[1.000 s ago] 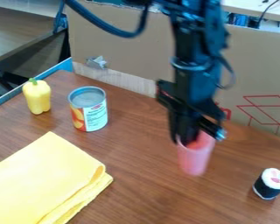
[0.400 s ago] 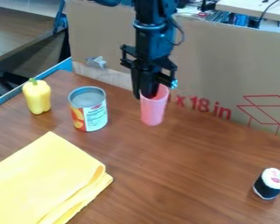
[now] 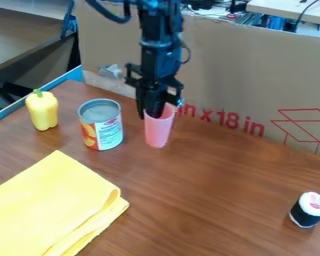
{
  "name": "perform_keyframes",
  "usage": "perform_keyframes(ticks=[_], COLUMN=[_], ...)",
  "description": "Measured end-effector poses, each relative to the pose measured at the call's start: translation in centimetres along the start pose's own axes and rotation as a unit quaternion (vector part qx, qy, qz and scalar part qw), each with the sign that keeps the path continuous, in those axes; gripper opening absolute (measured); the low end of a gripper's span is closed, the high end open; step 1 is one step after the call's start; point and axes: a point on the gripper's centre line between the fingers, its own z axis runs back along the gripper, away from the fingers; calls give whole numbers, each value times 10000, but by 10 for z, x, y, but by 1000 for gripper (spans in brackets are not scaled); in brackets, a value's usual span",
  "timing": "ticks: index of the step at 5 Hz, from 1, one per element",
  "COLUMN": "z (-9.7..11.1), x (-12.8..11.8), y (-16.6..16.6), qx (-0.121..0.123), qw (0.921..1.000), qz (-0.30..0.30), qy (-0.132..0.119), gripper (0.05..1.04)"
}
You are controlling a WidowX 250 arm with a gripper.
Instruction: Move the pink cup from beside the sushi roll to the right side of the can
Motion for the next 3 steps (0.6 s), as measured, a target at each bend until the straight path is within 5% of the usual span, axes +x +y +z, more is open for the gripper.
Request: perform_keyframes(ticks=[1,3], z=[-20,-32], x=[6,14], y=[7,1], qx=[-56,-273], qw=[9999,9992], qz=[-34,-303], qy=[137,-15], gripper=[106,106])
